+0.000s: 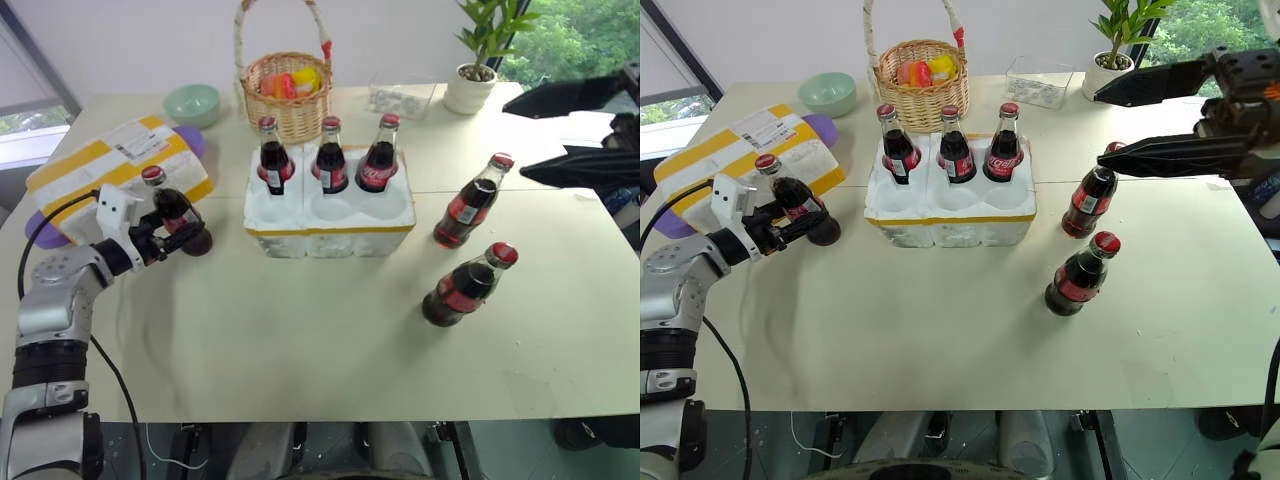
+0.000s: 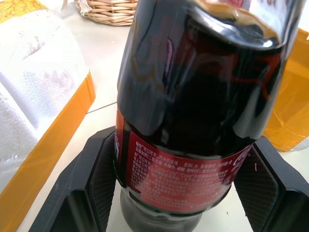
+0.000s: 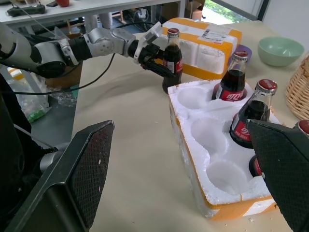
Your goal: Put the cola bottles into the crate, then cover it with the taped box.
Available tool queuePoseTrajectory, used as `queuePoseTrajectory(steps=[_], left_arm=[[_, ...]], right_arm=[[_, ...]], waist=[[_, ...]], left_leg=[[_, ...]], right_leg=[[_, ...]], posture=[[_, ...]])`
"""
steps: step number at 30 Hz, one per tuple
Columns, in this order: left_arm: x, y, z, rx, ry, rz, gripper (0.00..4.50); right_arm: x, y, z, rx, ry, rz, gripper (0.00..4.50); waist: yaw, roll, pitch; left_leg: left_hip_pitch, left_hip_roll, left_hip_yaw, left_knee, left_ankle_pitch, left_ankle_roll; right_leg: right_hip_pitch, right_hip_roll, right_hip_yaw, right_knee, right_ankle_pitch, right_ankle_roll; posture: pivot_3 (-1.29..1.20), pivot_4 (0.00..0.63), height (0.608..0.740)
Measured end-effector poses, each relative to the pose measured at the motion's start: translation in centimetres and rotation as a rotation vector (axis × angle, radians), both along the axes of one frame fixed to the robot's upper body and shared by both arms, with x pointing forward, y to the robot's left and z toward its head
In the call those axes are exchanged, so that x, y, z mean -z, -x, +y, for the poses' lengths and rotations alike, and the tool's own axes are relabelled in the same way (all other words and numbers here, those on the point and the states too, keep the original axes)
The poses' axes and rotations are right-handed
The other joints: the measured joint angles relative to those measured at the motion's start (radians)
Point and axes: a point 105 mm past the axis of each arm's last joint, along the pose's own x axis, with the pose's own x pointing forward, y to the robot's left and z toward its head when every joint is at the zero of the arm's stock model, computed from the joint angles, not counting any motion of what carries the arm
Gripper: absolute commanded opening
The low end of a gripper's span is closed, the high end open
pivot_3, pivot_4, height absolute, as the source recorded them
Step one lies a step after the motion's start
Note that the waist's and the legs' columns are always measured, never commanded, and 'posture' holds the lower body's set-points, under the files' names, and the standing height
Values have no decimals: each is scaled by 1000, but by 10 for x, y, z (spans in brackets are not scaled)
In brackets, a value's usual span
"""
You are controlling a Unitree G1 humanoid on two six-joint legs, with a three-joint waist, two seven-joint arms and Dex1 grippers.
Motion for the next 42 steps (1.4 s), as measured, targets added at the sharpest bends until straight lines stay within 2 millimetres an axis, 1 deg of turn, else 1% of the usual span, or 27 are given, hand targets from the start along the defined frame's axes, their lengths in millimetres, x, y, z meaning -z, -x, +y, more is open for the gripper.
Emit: queuePoseTrajectory(steps=[2, 4, 5, 6, 7, 10, 11, 13, 14, 16, 18, 19, 21, 24, 26, 27, 30, 35, 38, 40, 42], left_arm=[[-2, 1, 2, 4, -4, 17, 2781], [-8, 5, 2, 30, -6, 47, 2781], [-14, 9, 0, 63, -3, 62, 2781], [-19, 12, -3, 91, 2, 71, 2781], [-29, 16, -7, 136, 9, 84, 2781], [-78, 24, -17, 256, -13, 50, 2781], [-101, 27, -21, 296, -26, 17, 2781], [-133, 31, -30, 356, -22, -50, 2781], [-143, 32, -36, 382, -12, -70, 2781], [-167, 30, -54, 461, 29, -104, 2781], [-176, 27, -73, 532, 46, -113, 2781], [-176, 26, -79, 553, 48, -109, 2781], [-165, 19, -92, 590, 36, -67, 2781], [-132, 0, -107, 600, -16, 16, 2781], [-113, -12, -111, 583, -44, 43, 2781], [-107, -16, -111, 573, -50, 48, 2781], [-98, -24, -117, 573, -43, 29, 2781], [-85, -30, -125, 575, -30, 54, 2781], [-76, -28, -123, 571, -38, 68, 2781], [-61, -26, -120, 564, -65, 81, 2781], [-58, -23, -122, 577, -96, 46, 2781]], right_arm=[[1, -1, 0, 8, -7, 5, 4500], [1, -4, 0, 33, -16, 12, 4500], [1, -5, -1, 44, -19, 16, 4500], [2, -5, -1, 48, -20, 20, 4500], [4, -6, -2, 51, -20, 22, 4500], [14, -8, -2, 64, -6, 32, 4500], [17, -9, -3, 69, -4, 35, 4500], [20, -9, -3, 73, -4, 36, 4500], [21, -9, -3, 77, -4, 34, 4500], [25, -9, -3, 86, -5, 28, 4500], [29, -10, -2, 93, -2, 31, 4500], [30, -11, -1, 92, -3, 32, 4500], [34, -11, -1, 105, 1, 37, 4500], [36, -9, -2, 121, -14, 36, 4500], [35, -7, -4, 138, -25, 29, 4500], [34, -7, -5, 146, -32, 28, 4500], [38, -5, -7, 161, -43, 41, 4500], [43, -6, -9, 191, -51, 54, 4500], [42, -6, -9, 202, -61, 49, 4500], [41, -8, -10, 215, -65, 44, 4500], [41, -8, -11, 219, -69, 40, 4500]], waist=[[0, 0, 0], [-2, 0, 0], [-3, -1, 0], [-2, -1, 0], [-2, -2, 1], [2, -6, 3], [3, -6, 3], [3, -6, 3], [3, -6, 3], [6, -6, 3], [4, -6, 3], [2, -6, 3], [-1, -6, 3], [-4, -6, 3], [-5, -6, 3], [-4, -6, 3], [0, -6, 3], [0, -7, 3], [-2, -6, 3], [-2, -6, 3], [-2, -7, 3]], left_leg=[[-3, 0, 0, 1, 0, 1], [-9, 0, 0, 2, 1, 1], [-13, 0, 0, 3, 1, 2], [-13, 0, 0, 3, 1, 2], [-13, 0, 0, 3, 2, 2], [-14, 0, -1, 4, 2, 1], [-14, 0, -1, 5, 2, 1], [-13, -1, -1, 5, 2, 2], [-13, -1, -1, 6, 2, 2], [-13, -1, -1, 7, 2, 2], [-12, -1, -1, 7, 2, 1], [-12, -1, -1, 7, 5, -2], [-12, -1, 0, 7, 6, -4], [-13, -1, 1, 6, 6, -4], [-13, 0, 1, 6, 6, -5], [-13, 0, 1, 7, 6, -4], [-13, -1, 1, 7, 6, -4], [-13, -1, 1, 9, 6, -3], [-12, -1, 1, 8, 6, -4], [-12, -1, 1, 8, 6, -4], [-12, -1, 1, 9, 6, -4]], right_leg=[[-2, 0, 0, 0, 0, 0], [-9, 0, 0, 2, 1, 0], [-13, 0, 0, 3, 2, 0], [-13, 0, 0, 3, 2, 0], [-13, 0, 0, 3, 2, 0], [-12, 1, -1, 3, 2, 0], [-12, 1, -2, 3, 2, 0], [-11, 0, -1, 3, 2, 1], [-10, 0, -1, 3, 2, 2], [-10, 1, -2, 3, 3, 2], [-10, 1, -2, 4, 3, 2], [-10, 1, -2, 4, 3, 2], [-11, 1, -2, 5, 3, 2], [-12, 1, 0, 7, 3, 2], [-13, 1, 0, 7, 3, 2], [-13, 1, 0, 7, 3, 2], [-12, 1, 0, 7, 3, 2], [-12, 1, 0, 9, 3, 2], [-13, 1, 0, 10, 3, 2], [-13, 1, 0, 10, 3, 2], [-13, 1, 0, 11, 3, 2]], posture=[[0, 150, 738], [0, 150, 738], [0, 150, 738], [0, 150, 738], [0, 150, 738], [0, 150, 738], [0, 150, 738], [0, 150, 738], [0, 150, 738], [0, 150, 738], [0, 150, 738], [0, 150, 738], [0, 150, 738], [0, 150, 738], [0, 150, 738], [0, 150, 738], [0, 150, 738], [0, 150, 738], [0, 150, 738], [0, 150, 738], [0, 150, 738]])
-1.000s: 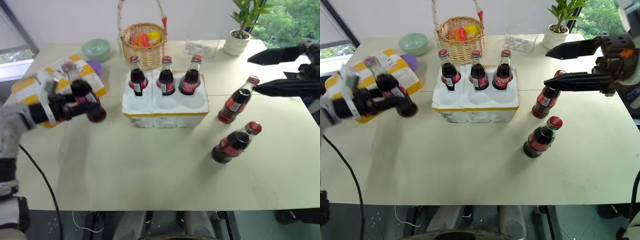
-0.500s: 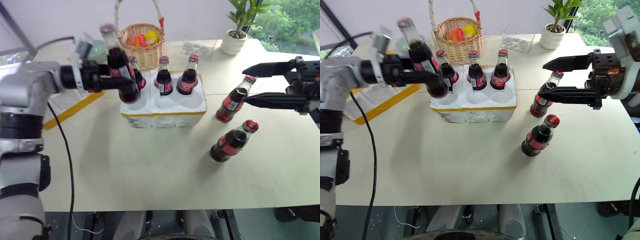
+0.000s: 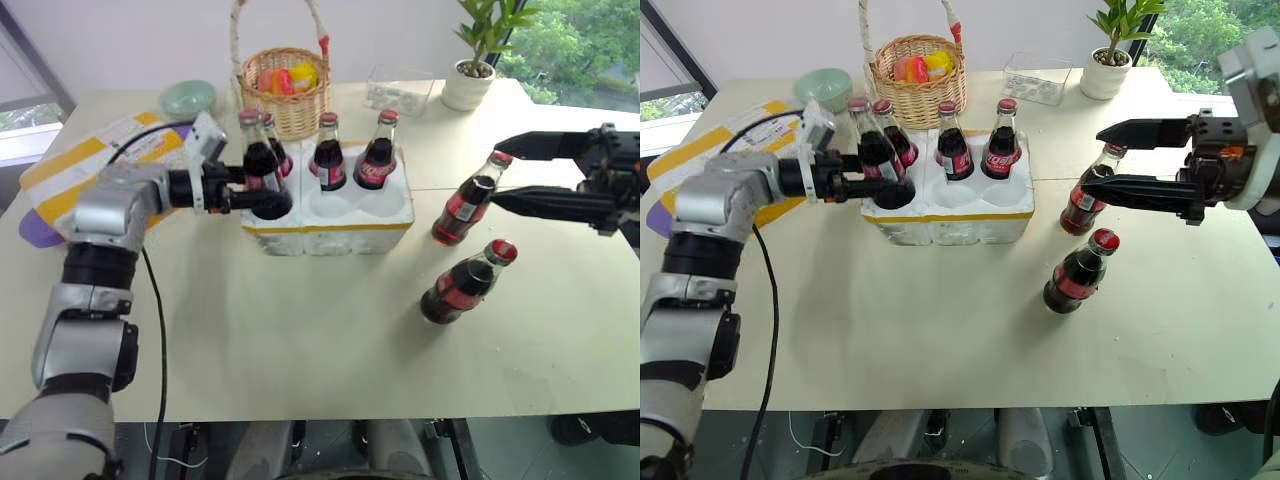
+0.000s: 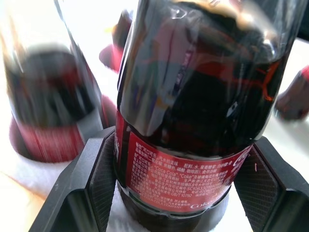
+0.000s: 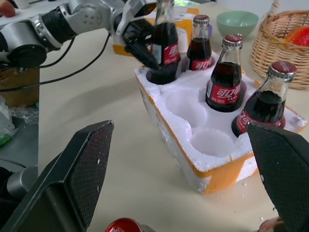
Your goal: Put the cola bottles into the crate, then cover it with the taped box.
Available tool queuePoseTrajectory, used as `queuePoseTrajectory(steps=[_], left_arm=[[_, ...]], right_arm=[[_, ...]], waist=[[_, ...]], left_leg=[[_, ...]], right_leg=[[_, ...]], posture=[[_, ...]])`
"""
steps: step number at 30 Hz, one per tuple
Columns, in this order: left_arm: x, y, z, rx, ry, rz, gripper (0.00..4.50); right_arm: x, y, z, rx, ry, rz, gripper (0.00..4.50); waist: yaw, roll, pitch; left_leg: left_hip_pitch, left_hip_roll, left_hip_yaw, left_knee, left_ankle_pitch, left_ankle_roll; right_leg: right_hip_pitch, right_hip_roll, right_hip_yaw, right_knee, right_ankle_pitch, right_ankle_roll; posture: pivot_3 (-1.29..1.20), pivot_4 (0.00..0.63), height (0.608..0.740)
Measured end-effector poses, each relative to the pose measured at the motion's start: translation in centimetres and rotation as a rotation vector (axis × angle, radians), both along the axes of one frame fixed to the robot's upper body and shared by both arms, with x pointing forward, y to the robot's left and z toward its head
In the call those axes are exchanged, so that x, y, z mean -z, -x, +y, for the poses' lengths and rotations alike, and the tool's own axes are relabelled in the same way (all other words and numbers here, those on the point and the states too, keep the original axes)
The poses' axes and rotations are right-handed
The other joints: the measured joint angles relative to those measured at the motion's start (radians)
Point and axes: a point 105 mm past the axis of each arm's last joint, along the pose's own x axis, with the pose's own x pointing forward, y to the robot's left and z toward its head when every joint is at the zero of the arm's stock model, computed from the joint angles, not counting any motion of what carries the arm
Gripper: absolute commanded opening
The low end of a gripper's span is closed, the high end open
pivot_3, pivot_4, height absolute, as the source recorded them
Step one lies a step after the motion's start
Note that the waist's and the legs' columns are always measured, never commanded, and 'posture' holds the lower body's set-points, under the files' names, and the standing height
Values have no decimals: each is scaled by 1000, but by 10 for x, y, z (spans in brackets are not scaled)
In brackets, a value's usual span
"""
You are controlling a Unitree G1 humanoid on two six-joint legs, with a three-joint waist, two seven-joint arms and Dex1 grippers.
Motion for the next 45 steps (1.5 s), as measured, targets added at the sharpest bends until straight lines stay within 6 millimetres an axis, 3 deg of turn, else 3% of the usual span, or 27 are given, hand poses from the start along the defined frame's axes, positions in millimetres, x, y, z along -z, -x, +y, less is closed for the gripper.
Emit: queuePoseTrajectory(steps=[4, 5, 7, 13, 17, 19, 23, 25, 28, 33, 37, 41, 45], left_arm=[[8, 3, -4, 11, -42, -67, 2781], [11, 2, -3, 1, -47, -69, 3869], [14, 2, -3, -3, -57, -72, 4441], [7, 5, 4, -17, -36, -56, 4441], [-17, 19, 25, -24, 1, -51, 4441], [-37, 32, 35, -1, 36, -43, 4441], [-84, 87, 43, 166, 79, -38, 4441], [-86, 110, 38, 257, 50, -13, 4441], [-65, 127, 25, 347, 0, 51, 4441], [-28, 115, 2, 381, -73, 35, 4441], [-26, 112, -5, 402, -85, 3, 4441], [-24, 107, -11, 403, -84, -15, 4441], [-20, 103, -18, 412, -62, -11, 4441]], right_arm=[[2, -3, 1, -1, -2, -1, 4500], [3, -4, 2, -4, -1, 0, 4500], [4, -6, 1, -1, -3, 4, 4500], [6, -10, -1, 11, 3, 2, 4500], [6, -15, -6, 39, 1, 0, 4500], [4, -17, -10, 59, -8, -3, 4500], [-5, -18, -22, 117, -38, -36, 4500], [-8, -15, -33, 158, -49, -44, 4500], [-7, -7, -51, 227, -73, -29, 4500], [20, 31, -77, 336, -67, 33, 4500], [36, 58, -89, 426, -75, 62, 4500], [87, 80, -82, 473, -97, 172, 4500], [116, 87, -69, 543, -68, 166, 4500]], waist=[[-1, 0, -1], [-1, 0, -1], [-1, 0, -1], [-1, 0, -1], [0, 0, -1], [-1, 0, 0], [0, 1, -1], [7, 2, -1], [20, 2, -2], [48, 2, -2], [49, 0, -3], [50, -1, -4], [45, 0, -6]], left_leg=[[1, 0, 1, 0, 0, 1], [1, 0, 1, 0, -1, 1], [1, 0, 1, 0, -2, 3], [1, 0, 1, 4, -4, 6], [0, 0, 1, 5, -4, 7], [0, 0, 1, 6, -4, 7], [0, 0, 1, 6, -5, 8], [1, 0, 1, 7, -5, 8], [2, 0, 1, 7, -5, 8], [2, 0, 1, 9, -5, 8], [3, 1, 1, 8, -6, 9], [4, 1, 1, 8, -6, 9], [8, 1, 2, 8, -6, 9]], right_leg=[[0, 0, 0, 0, 0, 0], [0, 0, 1, 0, 0, 0], [0, 0, 0, 1, 0, 0], [1, 0, 0, 3, 0, 0], [1, 0, 0, 4, 0, 0], [0, 0, 0, 4, 0, 0], [1, 0, 0, 4, 0, 0], [3, -1, 0, 3, 0, 0], [4, -1, 0, 2, 0, 0], [6, 0, 1, 2, 0, 0], [7, 0, 1, 2, 0, 0], [8, 0, 1, 2, 0, 0], [11, 0, 2, 2, 0, 0]], posture=[[0, 150, 738], [0, 150, 738], [0, 150, 738], [0, 150, 738], [0, 150, 738], [0, 150, 738], [0, 150, 738], [0, 150, 738], [0, 150, 738], [0, 150, 738], [0, 150, 738], [0, 150, 738], [0, 150, 738]])
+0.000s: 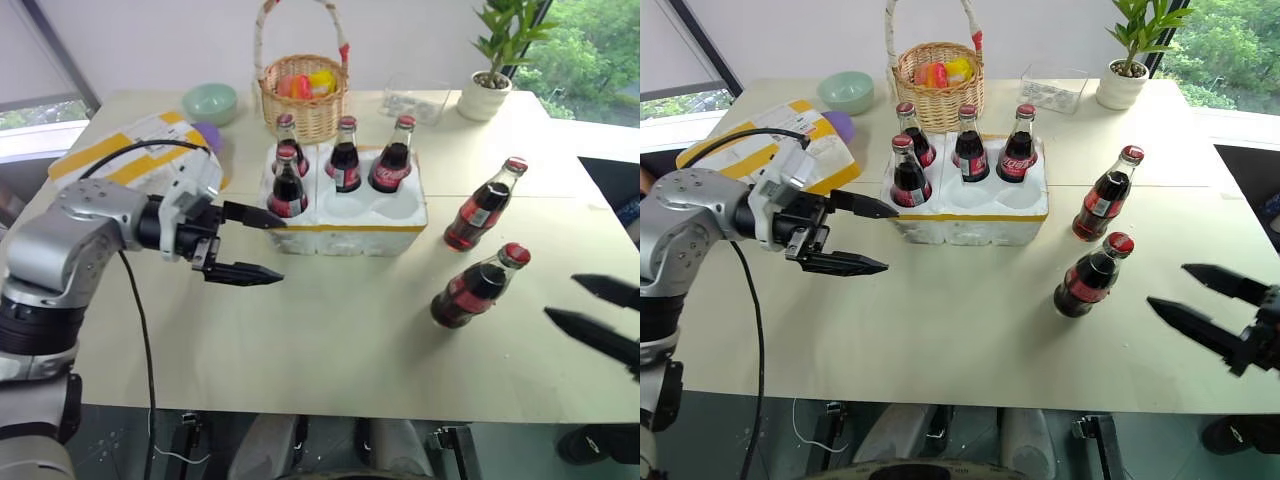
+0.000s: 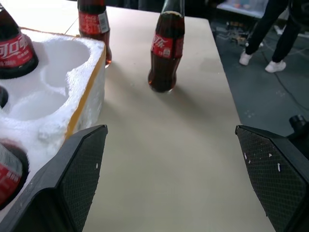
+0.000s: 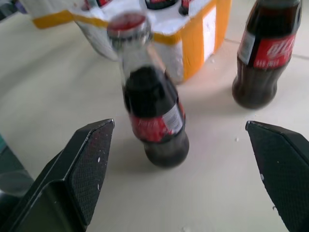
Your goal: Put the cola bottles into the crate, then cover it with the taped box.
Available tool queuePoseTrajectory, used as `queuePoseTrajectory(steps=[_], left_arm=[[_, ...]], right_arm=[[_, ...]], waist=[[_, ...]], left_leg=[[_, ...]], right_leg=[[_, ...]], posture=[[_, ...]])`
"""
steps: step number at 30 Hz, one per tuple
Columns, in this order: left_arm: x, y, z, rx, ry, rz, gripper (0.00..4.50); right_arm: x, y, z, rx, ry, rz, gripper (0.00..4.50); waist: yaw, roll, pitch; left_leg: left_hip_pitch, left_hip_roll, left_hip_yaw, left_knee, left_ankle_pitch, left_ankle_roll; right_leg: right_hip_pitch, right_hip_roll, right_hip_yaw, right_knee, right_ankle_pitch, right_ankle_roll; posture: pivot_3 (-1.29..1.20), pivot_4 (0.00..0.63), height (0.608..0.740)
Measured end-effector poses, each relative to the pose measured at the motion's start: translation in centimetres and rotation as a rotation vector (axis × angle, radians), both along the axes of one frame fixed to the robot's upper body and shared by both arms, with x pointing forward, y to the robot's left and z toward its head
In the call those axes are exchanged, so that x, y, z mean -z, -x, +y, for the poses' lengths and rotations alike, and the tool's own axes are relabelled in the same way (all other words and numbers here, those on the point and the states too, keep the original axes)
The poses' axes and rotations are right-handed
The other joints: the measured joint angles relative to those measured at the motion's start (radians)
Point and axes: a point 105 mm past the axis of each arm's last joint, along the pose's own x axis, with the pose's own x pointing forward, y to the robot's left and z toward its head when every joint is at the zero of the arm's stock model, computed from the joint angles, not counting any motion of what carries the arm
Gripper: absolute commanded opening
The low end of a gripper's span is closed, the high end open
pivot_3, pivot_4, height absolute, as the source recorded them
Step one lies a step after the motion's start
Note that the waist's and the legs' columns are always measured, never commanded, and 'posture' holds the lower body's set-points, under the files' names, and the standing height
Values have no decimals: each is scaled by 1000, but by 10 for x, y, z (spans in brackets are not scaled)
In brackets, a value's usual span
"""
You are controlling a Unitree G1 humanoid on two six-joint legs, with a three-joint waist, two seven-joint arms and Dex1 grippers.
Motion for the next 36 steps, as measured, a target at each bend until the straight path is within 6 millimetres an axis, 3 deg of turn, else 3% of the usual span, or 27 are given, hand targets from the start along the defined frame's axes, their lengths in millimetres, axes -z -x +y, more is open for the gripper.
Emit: queuePoseTrajectory(steps=[5, 16, 30, 32, 35, 36], left_arm=[[6, -5, -4, -9, 5, -1, 4441], [6, -6, -6, -11, 13, -2, 4441], [6, -6, -8, -13, 25, -7, 4441], [6, -6, -9, -9, 29, -7, 4500], [6, -6, -9, -9, 30, -7, 4500], [6, -6, -9, -9, 30, -7, 4500]], right_arm=[[34, -3, 16, 58, -35, 9, 4500], [42, -26, 40, 41, -66, -54, 4500], [60, -57, 52, 28, -137, -46, 4500], [64, -60, 53, 32, -141, -39, 3964], [61, -64, 52, 41, -153, -60, 2804], [61, -65, 51, 43, -157, -59, 2832]], waist=[[2, 0, -1], [3, 0, -1], [2, 0, -1], [3, 0, -1], [3, 0, -1], [3, 0, -1]], left_leg=[[2, 0, 0, -1, 0, 0], [3, 0, -1, -1, 0, 0], [3, 0, -2, -1, 0, 0], [3, 0, -2, -1, 0, 0], [3, 0, -2, -1, 0, 0], [3, 0, -2, -1, 0, 0]], right_leg=[[2, 0, 0, -1, 0, 0], [3, 0, -1, -2, 0, 0], [4, 1, -2, -3, 0, 0], [4, 1, -2, -3, 0, 0], [4, 1, -2, -3, 0, 0], [4, 1, -2, -3, 0, 0]], posture=[[0, 150, 738], [0, 150, 738], [0, 150, 738], [0, 150, 738], [0, 150, 738], [0, 150, 738]])
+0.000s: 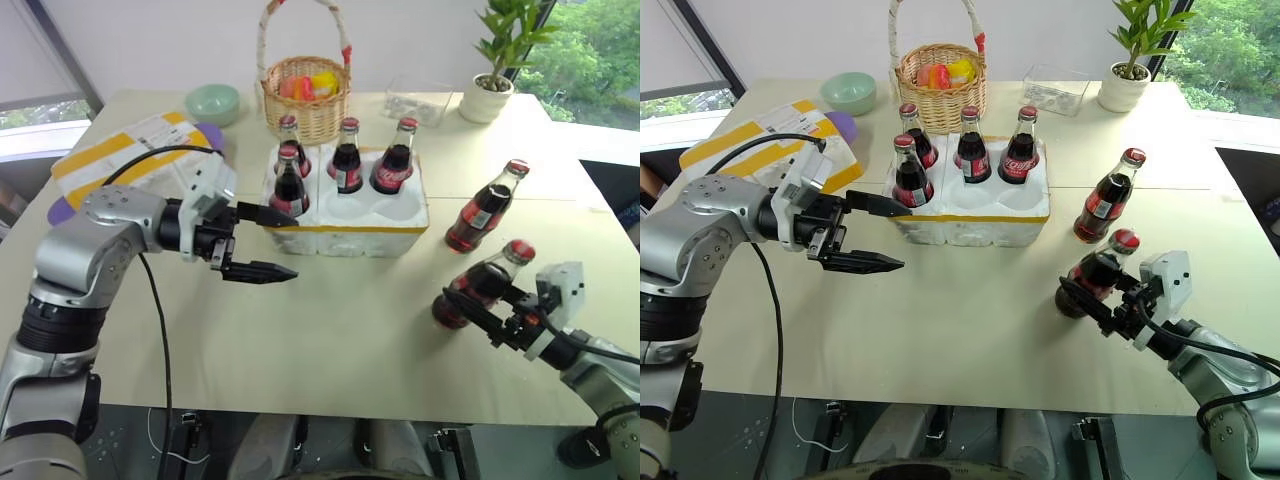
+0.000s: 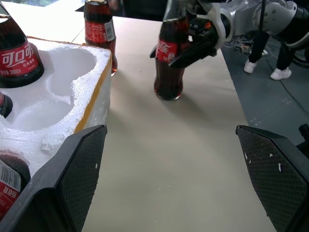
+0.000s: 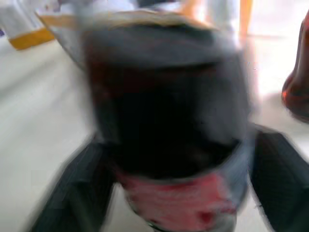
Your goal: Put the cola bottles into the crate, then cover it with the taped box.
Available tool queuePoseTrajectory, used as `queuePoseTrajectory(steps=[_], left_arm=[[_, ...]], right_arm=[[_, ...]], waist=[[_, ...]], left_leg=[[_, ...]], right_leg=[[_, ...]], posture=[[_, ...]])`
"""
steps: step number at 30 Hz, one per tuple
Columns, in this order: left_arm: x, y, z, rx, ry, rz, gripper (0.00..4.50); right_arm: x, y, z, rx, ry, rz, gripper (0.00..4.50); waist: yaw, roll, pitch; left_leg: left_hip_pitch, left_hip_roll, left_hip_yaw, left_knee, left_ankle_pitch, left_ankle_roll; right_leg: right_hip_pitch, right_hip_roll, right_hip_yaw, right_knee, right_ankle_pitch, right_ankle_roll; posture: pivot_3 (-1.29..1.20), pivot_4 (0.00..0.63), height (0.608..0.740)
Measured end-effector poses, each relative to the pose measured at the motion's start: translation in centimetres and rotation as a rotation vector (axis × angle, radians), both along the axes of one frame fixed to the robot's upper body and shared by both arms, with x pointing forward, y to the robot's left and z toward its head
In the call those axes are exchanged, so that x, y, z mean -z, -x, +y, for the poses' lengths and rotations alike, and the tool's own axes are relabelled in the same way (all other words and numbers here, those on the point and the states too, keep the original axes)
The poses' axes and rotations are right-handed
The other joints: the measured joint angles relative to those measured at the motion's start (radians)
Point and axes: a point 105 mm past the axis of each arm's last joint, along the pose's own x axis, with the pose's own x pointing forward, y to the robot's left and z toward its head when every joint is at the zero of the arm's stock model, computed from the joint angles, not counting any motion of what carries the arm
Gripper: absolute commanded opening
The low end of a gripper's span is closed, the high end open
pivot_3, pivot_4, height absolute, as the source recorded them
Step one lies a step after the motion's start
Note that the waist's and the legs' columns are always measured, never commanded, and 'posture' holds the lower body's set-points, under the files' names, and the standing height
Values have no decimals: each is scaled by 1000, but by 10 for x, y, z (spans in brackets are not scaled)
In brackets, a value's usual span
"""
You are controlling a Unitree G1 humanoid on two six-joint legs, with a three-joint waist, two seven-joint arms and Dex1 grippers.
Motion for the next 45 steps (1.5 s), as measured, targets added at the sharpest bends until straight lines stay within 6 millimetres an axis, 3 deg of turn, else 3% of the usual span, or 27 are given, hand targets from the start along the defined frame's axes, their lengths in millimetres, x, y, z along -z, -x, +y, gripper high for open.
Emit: queuePoseTrajectory(steps=[6, 10, 12, 14, 17, 20, 24, 29, 40, 43, 45], left_arm=[[0, 0, 0, -1, -1, -3, 4500], [0, -1, 0, -9, 0, -4, 4500], [0, -3, 4, -30, -2, -5, 4500], [-4, -7, 7, -63, 6, -30, 4500], [-13, -12, 10, -99, 21, -65, 4500], [-19, -15, 13, -124, 24, -90, 4500], [-21, -17, 18, -167, 32, -104, 4500], [-22, -16, 27, -228, 39, -118, 4500], [-27, -11, 40, -303, 52, -140, 4500], [-28, -11, 39, -306, 53, -146, 4500], [-28, -11, 39, -306, 54, -146, 4500]], right_arm=[[-6, 3, 3, -31, -50, 8, 2832], [-32, -5, 13, -98, -63, -52, 2832], [-61, -10, 29, -189, -72, -133, 2832], [-99, -27, 59, -359, -109, -226, 2832], [-142, -50, 84, -466, -142, -346, 2832], [-166, -81, 101, -470, -192, -390, 2832], [-157, -113, 130, -493, -145, -328, 2832], [-120, -134, 149, -514, -49, -223, 2832], [-68, -130, 170, -611, 248, -219, 2832], [-60, -132, 173, -617, 280, -211, 4346], [-60, -131, 176, -623, 280, -215, 4433]], waist=[[-1, 0, 0], [-9, 0, 0], [-9, 0, 1], [-31, 1, 2], [-39, 0, 2], [-42, 0, 2], [-48, 0, 2], [-50, 0, 2], [-54, 0, 2], [-54, 0, 2], [-54, -1, 1]], left_leg=[[0, 0, 0, 0, 0, 0], [0, 0, 0, 0, 0, 0], [0, 0, -2, -2, 0, 0], [-1, 0, -1, -1, 0, 0], [-1, 1, -1, -1, 0, 0], [-1, 0, -2, -3, 1, 0], [-8, -2, -2, -4, 4, -6], [-11, -4, -2, -3, 3, -5], [-9, -3, -2, -3, 5, -8], [-9, -3, -3, -3, 5, -8], [-8, -3, -3, -3, 5, -8]], right_leg=[[0, 0, 0, 0, 0, 0], [0, 0, 0, 0, 0, 0], [-1, 0, -2, -1, 0, 0], [-1, 0, -1, -2, 1, 0], [0, 1, -2, -3, 1, -1], [-1, 1, -3, -3, 1, -1], [-8, 0, -3, -2, 1, -1], [-14, -1, -2, 5, 3, -3], [-14, 0, -2, 6, 3, -3], [-14, 0, -2, 7, 3, -3], [-13, 0, -2, 6, 3, -3]], posture=[[0, 150, 738], [0, 150, 738], [0, 150, 738], [0, 150, 738], [0, 150, 738], [0, 150, 738], [0, 150, 738], [0, 150, 738], [0, 150, 738], [0, 150, 738], [0, 150, 738]])
